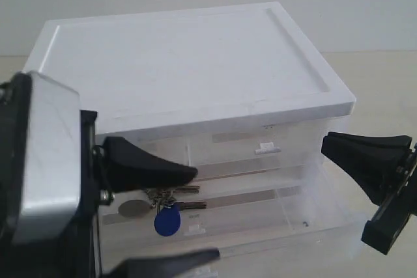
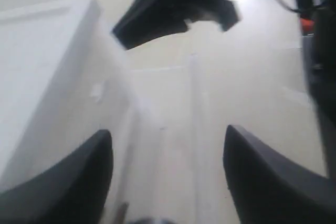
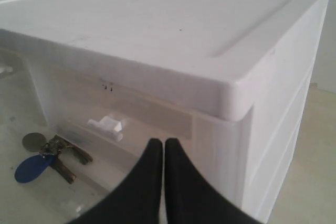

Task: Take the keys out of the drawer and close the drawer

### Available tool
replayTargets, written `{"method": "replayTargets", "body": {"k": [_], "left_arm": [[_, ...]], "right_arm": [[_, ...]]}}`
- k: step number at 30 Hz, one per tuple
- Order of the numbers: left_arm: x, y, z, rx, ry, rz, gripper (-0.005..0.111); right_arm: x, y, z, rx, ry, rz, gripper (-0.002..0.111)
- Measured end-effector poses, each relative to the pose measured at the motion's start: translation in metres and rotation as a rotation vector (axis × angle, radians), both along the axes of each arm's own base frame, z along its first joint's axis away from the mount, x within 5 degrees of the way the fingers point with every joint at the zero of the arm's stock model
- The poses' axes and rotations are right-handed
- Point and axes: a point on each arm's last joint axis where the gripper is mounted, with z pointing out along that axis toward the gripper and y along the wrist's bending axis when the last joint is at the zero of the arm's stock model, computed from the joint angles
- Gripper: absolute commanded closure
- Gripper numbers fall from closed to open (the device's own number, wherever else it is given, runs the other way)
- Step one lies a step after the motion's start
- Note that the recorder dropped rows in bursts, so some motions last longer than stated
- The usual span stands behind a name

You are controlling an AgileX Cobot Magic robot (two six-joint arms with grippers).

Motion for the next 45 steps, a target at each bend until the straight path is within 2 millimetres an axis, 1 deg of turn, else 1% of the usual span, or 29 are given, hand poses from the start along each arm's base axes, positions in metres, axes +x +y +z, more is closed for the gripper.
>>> {"method": "replayTargets", "body": {"k": [1,3,5,6,7,8,10,14,17,19,23,26,28,29,31,33,35,36,39,43,45], "left_arm": [[0.009,0.006,-0.001,0.018,-0.001,0.120,0.056],[0.016,0.010,-0.006,0.050,0.003,0.222,0.060],[0.020,0.012,-0.014,0.085,0.013,0.268,0.078],[0.022,0.012,-0.016,0.102,0.007,0.292,0.090],[0.029,0.016,-0.020,0.150,-0.012,0.375,0.098],[0.035,0.019,-0.025,0.186,-0.021,0.439,0.102],[0.038,0.019,-0.031,0.229,-0.028,0.476,0.102],[0.045,0.018,-0.035,0.245,-0.071,0.526,0.102],[0.053,0.024,-0.031,0.252,-0.161,0.627,0.102],[0.056,0.027,-0.029,0.247,-0.196,0.665,0.102],[0.055,0.023,-0.030,0.239,-0.185,0.636,0.102],[0.049,0.015,-0.034,0.226,-0.129,0.527,0.102],[0.043,0.008,-0.037,0.215,-0.081,0.437,0.100],[0.041,0.006,-0.038,0.208,-0.060,0.409,0.096],[0.037,0.003,-0.039,0.182,-0.006,0.378,0.084],[0.037,0.003,-0.039,0.152,0.035,0.405,0.066],[0.039,0.005,-0.039,0.116,0.086,0.467,0.054],[0.039,0.005,-0.038,0.088,0.129,0.504,0.052],[0.041,0.003,-0.033,0.020,0.243,0.578,0.053],[0.042,-0.001,-0.031,-0.003,0.286,0.600,0.053],[0.046,-0.001,-0.035,0.019,0.278,0.634,0.053]], "right_arm": [[0.000,0.000,0.000,0.000,0.000,0.000,0.108],[0.000,0.000,0.000,0.000,0.000,0.000,0.108],[0.000,0.000,0.000,0.003,0.003,0.000,0.108],[0.000,0.000,0.000,0.004,0.004,-0.001,0.108],[0.000,0.000,0.000,0.005,0.006,-0.001,0.108],[0.000,0.000,0.000,0.007,0.007,-0.001,0.108],[0.000,0.000,0.000,0.007,0.007,-0.001,0.108],[0.000,0.000,0.000,0.009,0.010,-0.001,0.108],[0.000,0.000,0.000,0.008,0.011,-0.002,0.108],[0.000,0.000,0.000,0.008,0.011,-0.002,0.108],[0.000,0.000,0.000,0.007,0.013,-0.003,0.108],[0.000,0.000,0.000,0.008,0.014,-0.004,0.108],[0.000,0.000,0.000,0.008,0.014,-0.004,0.108],[0.000,0.000,0.000,0.008,0.014,-0.004,0.108],[0.000,0.000,0.000,0.008,0.014,-0.004,0.108],[0.000,0.000,0.000,0.008,0.014,-0.004,0.108],[0.000,0.000,0.000,0.008,0.014,-0.004,0.108],[0.000,0.000,0.000,0.008,0.014,-0.004,0.108],[0.000,0.000,0.000,0.006,0.015,-0.005,0.108],[0.000,0.000,-0.001,0.005,0.016,-0.006,0.108],[0.000,0.000,-0.001,0.004,0.017,-0.007,0.108]]}}
